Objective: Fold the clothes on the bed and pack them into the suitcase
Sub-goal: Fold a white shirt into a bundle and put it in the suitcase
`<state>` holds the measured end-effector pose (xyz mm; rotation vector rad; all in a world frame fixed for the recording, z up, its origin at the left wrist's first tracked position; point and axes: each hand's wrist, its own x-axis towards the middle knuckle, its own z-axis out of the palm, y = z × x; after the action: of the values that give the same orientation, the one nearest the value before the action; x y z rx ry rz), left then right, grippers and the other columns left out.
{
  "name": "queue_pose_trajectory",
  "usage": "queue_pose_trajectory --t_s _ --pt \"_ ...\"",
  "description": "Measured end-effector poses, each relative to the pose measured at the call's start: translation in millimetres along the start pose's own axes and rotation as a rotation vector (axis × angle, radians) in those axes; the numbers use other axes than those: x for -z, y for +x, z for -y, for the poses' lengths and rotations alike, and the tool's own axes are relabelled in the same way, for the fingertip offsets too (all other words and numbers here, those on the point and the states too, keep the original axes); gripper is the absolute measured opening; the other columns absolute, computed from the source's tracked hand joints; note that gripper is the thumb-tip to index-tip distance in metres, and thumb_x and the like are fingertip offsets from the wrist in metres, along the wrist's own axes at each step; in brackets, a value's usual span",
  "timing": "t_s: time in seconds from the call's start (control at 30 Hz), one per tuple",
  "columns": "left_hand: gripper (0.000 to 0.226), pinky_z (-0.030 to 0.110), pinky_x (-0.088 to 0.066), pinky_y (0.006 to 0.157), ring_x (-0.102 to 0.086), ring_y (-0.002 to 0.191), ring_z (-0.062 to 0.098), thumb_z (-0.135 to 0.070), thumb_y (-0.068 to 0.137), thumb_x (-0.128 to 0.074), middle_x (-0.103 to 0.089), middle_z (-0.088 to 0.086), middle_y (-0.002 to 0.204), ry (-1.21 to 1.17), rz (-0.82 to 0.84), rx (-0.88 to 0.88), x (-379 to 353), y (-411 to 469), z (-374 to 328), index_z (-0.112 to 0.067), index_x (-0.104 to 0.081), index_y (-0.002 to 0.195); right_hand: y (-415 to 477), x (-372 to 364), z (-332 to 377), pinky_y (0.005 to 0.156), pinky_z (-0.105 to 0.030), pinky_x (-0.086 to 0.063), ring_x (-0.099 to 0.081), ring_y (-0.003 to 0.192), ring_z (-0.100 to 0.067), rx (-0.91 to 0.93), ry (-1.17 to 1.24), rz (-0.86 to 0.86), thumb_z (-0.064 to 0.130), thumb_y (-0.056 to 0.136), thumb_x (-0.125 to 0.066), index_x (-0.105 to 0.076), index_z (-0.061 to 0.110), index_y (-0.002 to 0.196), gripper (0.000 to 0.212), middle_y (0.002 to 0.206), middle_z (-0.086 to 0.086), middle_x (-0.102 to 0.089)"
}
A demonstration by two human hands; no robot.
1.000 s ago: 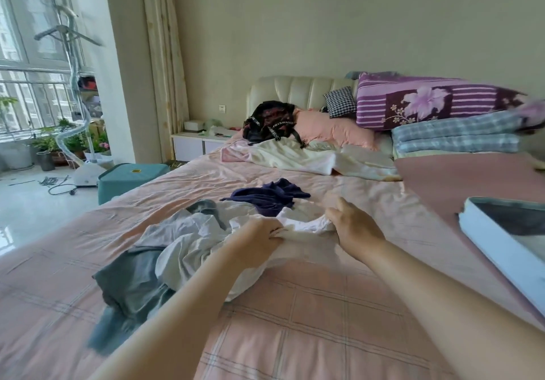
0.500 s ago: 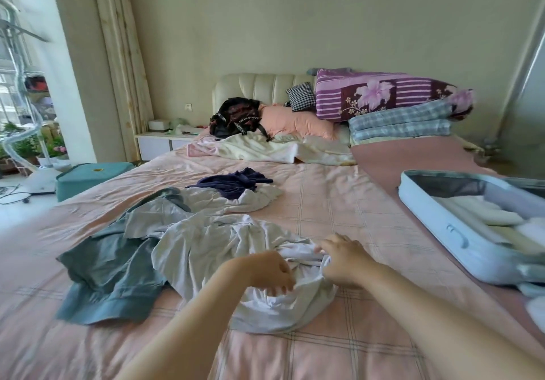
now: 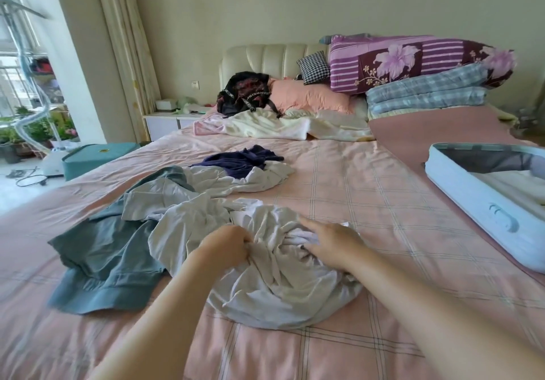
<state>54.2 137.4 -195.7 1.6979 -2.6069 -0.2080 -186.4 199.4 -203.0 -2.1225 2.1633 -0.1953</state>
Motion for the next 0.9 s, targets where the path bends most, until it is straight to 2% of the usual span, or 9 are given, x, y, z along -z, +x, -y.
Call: queue_pose_trajectory --t_s 0.07,0.17,0.3,0.4,0.47,0.6,0.77,0.83,0.9 --pt "0.022 0.029 -0.052 0.077 -0.06 0.087 0.021 -0.02 0.087 -0.05 -0.065 -0.002 0.088 0.038 0.043 0.052 15.0 6.8 8.0 -0.019 -0.07 0.097 12.8 -1.0 -1.0 0.075 -0.032 -0.045 -0.064 0.107 -0.028 -0.043 -0.009 -0.114 0.036 0.095 -0.052 -0.069 0.036 0.117 0.027 0.113 -0.002 -0.071" --pt "0.017 0.035 -0.054 0.085 -0.063 0.096 0.027 -0.023 0.084 -0.052 -0.068 0.004 0.102 0.186 0.145 0.152 37.2 12.5 22.5 -0.016 -0.066 0.091 23.5 2.5 -13.6 0.067 -0.031 -0.041 -0.064 0.089 -0.031 -0.212 -0.013 -0.309 0.023 0.094 -0.05 -0.066 0.018 0.091 0.017 0.097 -0.007 -0.068" --pt "0.016 0.032 -0.05 0.067 -0.061 0.083 0.026 -0.022 0.076 -0.05 -0.065 0.002 0.089 0.125 -0.074 0.211 39.0 10.3 18.5 -0.018 -0.063 0.084 23.8 13.4 -27.1 0.072 -0.034 -0.045 -0.056 0.092 -0.03 -0.405 -0.079 -0.357 0.006 0.089 -0.05 -0.062 0.011 0.105 0.021 0.11 -0.011 -0.056" --pt "0.023 0.033 -0.046 0.071 -0.056 0.103 0.027 -0.017 0.087 -0.05 -0.06 0.002 0.108 0.001 -0.365 0.167 36.7 11.2 -5.7 -0.028 -0.068 0.097 17.7 11.6 -18.0 0.072 -0.034 -0.043 -0.051 0.094 -0.026 -0.18 -0.182 -0.466 0.014 0.082 -0.054 -0.054 0.016 0.107 0.024 0.112 -0.009 -0.048" --pt "0.025 0.035 -0.045 0.076 -0.049 0.113 0.027 -0.017 0.091 -0.05 -0.049 0.003 0.119 -0.024 -0.394 0.148 36.1 13.4 -14.5 -0.032 -0.067 0.104 6.8 12.3 1.0 0.073 -0.033 -0.046 -0.053 0.086 -0.02 -0.015 -0.037 -0.326 0.035 0.087 -0.052 -0.054 0.027 0.088 0.008 0.097 0.003 -0.051" --pt "0.023 0.028 -0.04 0.062 -0.059 0.087 0.024 -0.022 0.089 -0.047 -0.066 -0.002 0.104 0.004 -0.274 0.193 29.9 15.3 -14.7 -0.028 -0.068 0.097 -6.0 5.4 21.6 0.063 -0.028 -0.042 -0.058 0.074 -0.013 0.034 0.027 0.108 0.056 0.079 -0.063 -0.062 0.027 0.071 0.03 0.073 0.011 -0.06" --pt "0.025 0.033 -0.046 0.067 -0.057 0.082 0.024 -0.016 0.092 -0.044 -0.065 -0.001 0.091 -0.369 -0.482 0.148 32.9 16.8 -16.1 -0.022 -0.064 0.106 21.2 15.8 -20.7 0.062 -0.029 -0.047 -0.066 0.073 -0.028 -0.324 0.299 -0.342 0.034 0.09 -0.054 -0.067 0.015 0.072 0.029 0.07 -0.002 -0.068" --pt "0.038 0.038 -0.048 0.077 -0.06 0.097 0.029 -0.018 0.097 -0.048 -0.065 0.006 0.112 -0.538 -0.494 0.068 33.8 19.5 -19.8 -0.029 -0.048 0.133 28.7 23.3 -35.9 0.062 -0.035 -0.058 -0.072 0.064 -0.026 -0.49 0.659 -0.502 0.033 0.094 -0.049 -0.069 0.012 0.079 0.033 0.069 -0.004 -0.073" --pt "0.073 0.046 -0.047 0.096 -0.052 0.124 0.035 -0.015 0.097 -0.054 -0.043 0.011 0.149 -0.581 -0.332 -0.028 31.8 20.1 -24.3 -0.035 -0.013 0.154 31.8 22.6 -48.5 0.078 -0.037 -0.058 -0.073 0.084 -0.022 -0.509 0.819 -0.571 0.035 0.089 -0.052 -0.069 0.019 0.102 0.027 0.096 0.002 -0.077"
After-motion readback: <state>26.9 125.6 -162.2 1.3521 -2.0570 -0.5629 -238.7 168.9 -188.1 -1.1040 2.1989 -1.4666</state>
